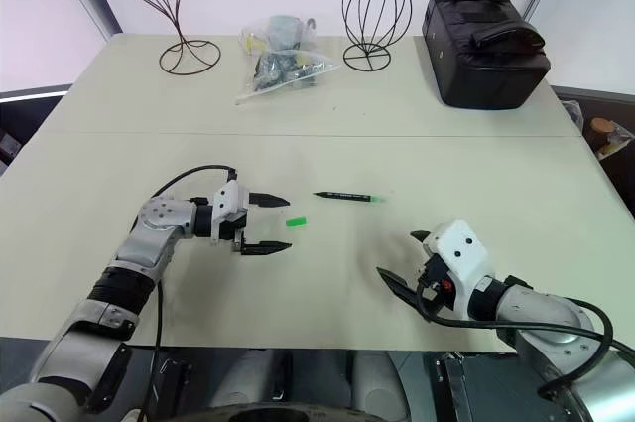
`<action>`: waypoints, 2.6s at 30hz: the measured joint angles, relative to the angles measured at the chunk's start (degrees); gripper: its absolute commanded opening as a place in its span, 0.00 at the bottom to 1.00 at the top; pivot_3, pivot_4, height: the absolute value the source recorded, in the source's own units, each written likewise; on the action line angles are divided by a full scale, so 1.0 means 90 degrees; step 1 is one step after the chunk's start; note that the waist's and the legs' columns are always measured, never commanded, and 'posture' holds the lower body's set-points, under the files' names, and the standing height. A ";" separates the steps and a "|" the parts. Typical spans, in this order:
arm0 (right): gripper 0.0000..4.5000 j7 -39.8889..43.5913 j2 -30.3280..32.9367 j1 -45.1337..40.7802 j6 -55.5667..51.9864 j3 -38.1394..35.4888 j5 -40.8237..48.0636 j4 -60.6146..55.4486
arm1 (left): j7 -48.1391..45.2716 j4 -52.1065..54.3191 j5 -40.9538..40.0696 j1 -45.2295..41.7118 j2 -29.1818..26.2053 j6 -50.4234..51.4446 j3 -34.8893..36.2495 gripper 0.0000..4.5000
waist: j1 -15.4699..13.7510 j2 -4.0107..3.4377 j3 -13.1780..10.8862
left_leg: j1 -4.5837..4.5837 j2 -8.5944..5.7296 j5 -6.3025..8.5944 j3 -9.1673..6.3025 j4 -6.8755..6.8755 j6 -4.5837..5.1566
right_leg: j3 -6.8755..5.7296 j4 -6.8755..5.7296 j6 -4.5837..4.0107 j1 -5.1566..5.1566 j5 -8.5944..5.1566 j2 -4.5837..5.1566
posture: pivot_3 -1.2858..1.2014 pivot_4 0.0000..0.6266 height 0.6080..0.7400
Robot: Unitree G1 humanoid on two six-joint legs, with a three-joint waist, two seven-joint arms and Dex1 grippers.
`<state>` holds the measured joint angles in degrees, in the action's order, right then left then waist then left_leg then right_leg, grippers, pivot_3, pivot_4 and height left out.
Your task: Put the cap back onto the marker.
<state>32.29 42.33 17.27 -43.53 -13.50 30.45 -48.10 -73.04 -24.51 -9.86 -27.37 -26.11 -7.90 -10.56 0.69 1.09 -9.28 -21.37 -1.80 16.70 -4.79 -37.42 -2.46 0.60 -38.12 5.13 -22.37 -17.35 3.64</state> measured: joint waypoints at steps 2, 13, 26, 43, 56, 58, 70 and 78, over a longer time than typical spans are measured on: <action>1.00 -0.0036 0.0001 -0.0100 -0.0001 0.0060 -0.0017 0.0000 | 0.0042 -0.0002 0.0053 0.0000 0.0035 -0.0006 -0.0015 0.99 | -0.0007 0.0000 0.0000 | -0.0001 0.0000 0.0000 0.0000 0.0000 0.0000 | 0.0000 0.0000 0.0000 0.0000 0.0000 0.0001 | 0.52 0.24 1.00; 1.00 -0.0280 -0.0051 -0.0217 -0.0056 0.0223 -0.0108 -0.0002 | 0.0370 -0.0453 0.0203 -0.0071 0.0338 -0.0241 -0.0042 0.99 | -0.0016 -0.0001 0.0001 | 0.0004 -0.0002 0.0000 0.0000 -0.0001 0.0000 | -0.0002 0.0001 0.0001 0.0007 0.0000 0.0002 | 0.52 0.24 1.00; 1.00 -0.0500 -0.0151 -0.0049 -0.0035 0.0226 -0.0238 -0.0036 | 0.0356 -0.1297 0.0270 -0.0474 0.0466 -0.0874 -0.0105 0.01 | -0.0015 -0.0008 0.0005 | 0.0012 -0.0004 0.0000 -0.0001 -0.0003 0.0000 | -0.0003 0.0001 0.0003 0.0014 0.0012 0.0002 | 0.52 0.24 1.00; 1.00 -0.0352 -0.0055 -0.0512 0.0076 0.0246 -0.0245 0.0097 | 0.0150 -0.1942 0.0026 -0.0779 0.0445 -0.0820 0.0177 0.01 | 0.0014 -0.0015 0.0008 | 0.0009 0.0004 -0.0001 0.0000 -0.0003 0.0000 | -0.0006 0.0001 -0.0001 0.0006 0.0015 -0.0010 | 0.52 0.24 1.00; 1.00 0.0924 0.0023 -0.3090 0.1356 0.0958 -0.0756 0.3225 | 0.0358 -0.1614 -0.0153 -0.1247 0.0287 -0.0482 0.0699 0.01 | 0.0012 0.0004 -0.0011 | -0.0007 0.0003 -0.0001 0.0004 0.0001 0.0000 | -0.0006 0.0009 -0.0001 -0.0010 0.0015 -0.0007 | 0.52 0.24 1.00; 1.00 0.1122 -0.0144 -0.3274 0.1677 0.1211 -0.0904 0.3744 | 0.0370 -0.1387 -0.0230 -0.1254 0.0266 -0.0333 0.0774 0.01 | 0.0012 0.0003 -0.0011 | -0.0011 0.0003 -0.0001 0.0004 0.0001 0.0000 | -0.0006 0.0009 -0.0001 -0.0014 0.0015 -0.0006 | 0.52 0.24 1.00; 1.00 0.1934 -0.0741 -0.3709 0.3026 0.1992 -0.1547 0.5340 | 0.0559 -0.0744 -0.0353 -0.1148 0.0025 0.0096 0.0899 0.01 | 0.0024 -0.0004 -0.0015 | -0.0011 0.0003 -0.0001 0.0008 0.0000 -0.0002 | -0.0001 0.0007 -0.0001 -0.0018 0.0015 -0.0005 | 0.52 0.24 1.00; 1.00 0.2368 -0.0850 -0.4241 0.3421 0.2152 -0.1782 0.6255 | 0.0711 -0.0250 -0.0364 -0.0832 -0.0016 0.0307 0.0901 0.01 | 0.0015 -0.0007 -0.0018 | -0.0011 0.0003 -0.0002 0.0011 -0.0001 -0.0002 | 0.0001 0.0008 -0.0002 -0.0019 0.0015 -0.0003 | 0.52 0.24 1.00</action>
<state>53.60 34.68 -20.89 -12.74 5.87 14.42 8.19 -66.64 -26.76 -13.14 -34.86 -26.25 -5.14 -2.44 0.82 1.02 -9.44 -21.47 -1.78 16.68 -4.70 -37.43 -2.48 0.61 -38.05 5.11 -22.54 -17.21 3.62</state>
